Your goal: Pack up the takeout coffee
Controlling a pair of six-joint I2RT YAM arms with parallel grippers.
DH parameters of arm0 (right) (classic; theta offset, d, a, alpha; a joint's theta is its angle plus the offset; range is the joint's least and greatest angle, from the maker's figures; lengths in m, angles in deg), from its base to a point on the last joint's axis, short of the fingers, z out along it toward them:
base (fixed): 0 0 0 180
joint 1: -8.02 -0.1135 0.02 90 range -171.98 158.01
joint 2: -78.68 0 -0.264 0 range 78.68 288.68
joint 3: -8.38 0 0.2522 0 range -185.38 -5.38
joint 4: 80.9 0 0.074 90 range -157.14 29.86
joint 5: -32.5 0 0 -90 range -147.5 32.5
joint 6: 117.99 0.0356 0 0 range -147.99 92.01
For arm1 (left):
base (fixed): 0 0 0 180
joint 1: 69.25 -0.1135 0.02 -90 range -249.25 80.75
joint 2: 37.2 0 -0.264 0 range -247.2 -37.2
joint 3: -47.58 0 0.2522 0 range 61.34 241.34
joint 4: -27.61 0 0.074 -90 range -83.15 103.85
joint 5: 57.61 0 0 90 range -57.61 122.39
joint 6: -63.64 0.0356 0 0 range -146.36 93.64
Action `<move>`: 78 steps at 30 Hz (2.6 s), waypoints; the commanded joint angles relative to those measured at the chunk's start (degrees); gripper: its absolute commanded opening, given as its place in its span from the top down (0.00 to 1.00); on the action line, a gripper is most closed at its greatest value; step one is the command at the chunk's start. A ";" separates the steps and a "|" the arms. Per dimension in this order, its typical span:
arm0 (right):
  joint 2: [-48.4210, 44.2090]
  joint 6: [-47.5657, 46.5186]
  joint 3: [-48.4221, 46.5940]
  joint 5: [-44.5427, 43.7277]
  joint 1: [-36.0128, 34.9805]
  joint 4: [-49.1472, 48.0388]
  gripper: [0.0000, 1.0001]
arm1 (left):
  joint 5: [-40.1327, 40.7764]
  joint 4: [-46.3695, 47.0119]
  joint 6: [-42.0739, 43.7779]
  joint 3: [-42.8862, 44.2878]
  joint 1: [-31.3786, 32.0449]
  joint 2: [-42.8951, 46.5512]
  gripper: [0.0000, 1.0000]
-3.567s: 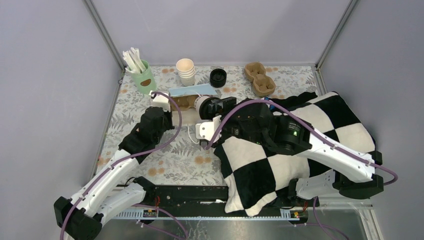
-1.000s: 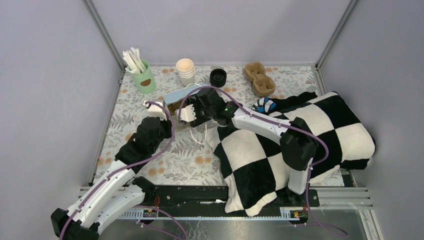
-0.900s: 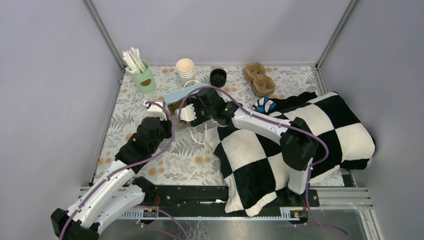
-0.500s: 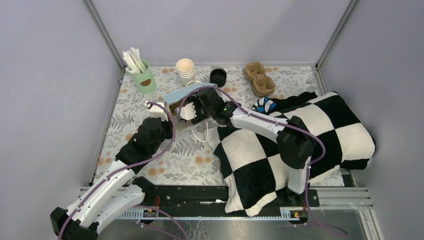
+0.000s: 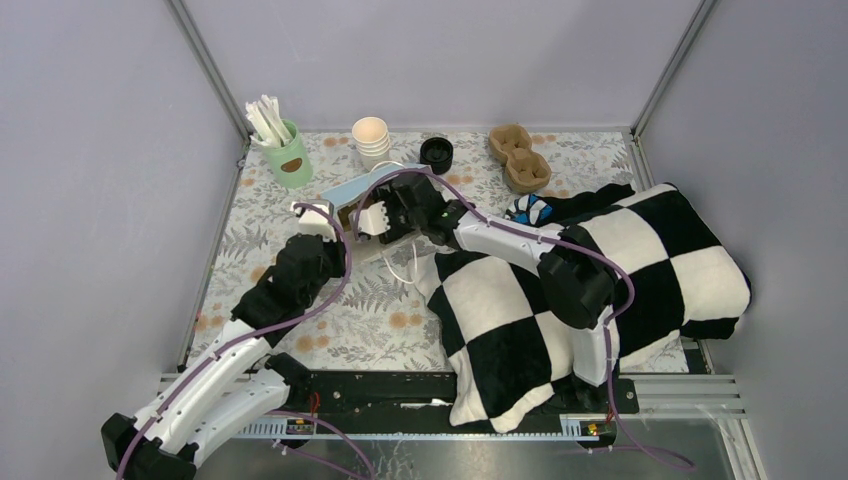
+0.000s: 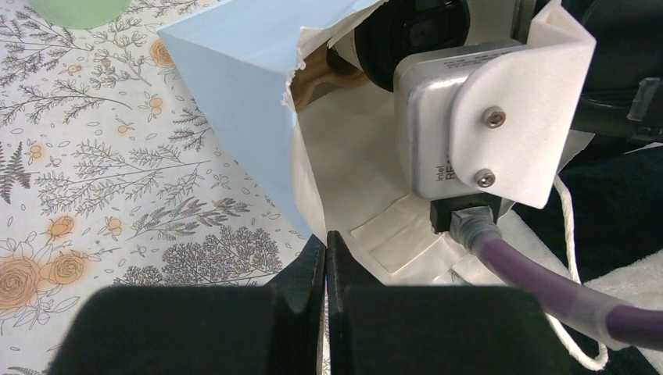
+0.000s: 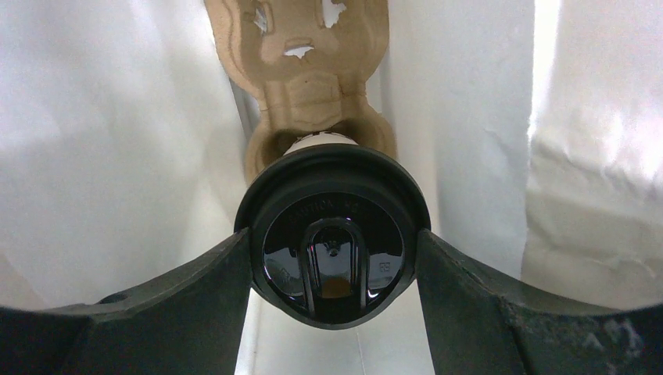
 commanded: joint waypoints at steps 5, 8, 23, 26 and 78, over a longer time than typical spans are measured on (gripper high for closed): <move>1.06 1.77 -3.40 5.20 0.72 -3.67 0.58 | 0.45 2.01 0.27 0.90 0.26 -0.42 1.00; 2.05 3.43 -3.55 3.91 0.95 -6.46 0.60 | 0.25 1.77 -0.02 1.20 0.27 -0.84 1.00; 8.69 13.30 -4.09 1.11 2.33 -13.43 0.58 | -0.02 -0.77 -2.66 4.03 0.22 -2.21 1.00; 9.78 13.73 -4.90 2.28 2.23 -12.13 0.58 | -0.07 -1.13 -3.13 4.74 0.22 -2.70 1.00; 13.33 -4.98 -4.50 7.51 1.89 -10.09 0.28 | 0.39 -3.65 -5.91 5.50 0.18 -2.16 1.00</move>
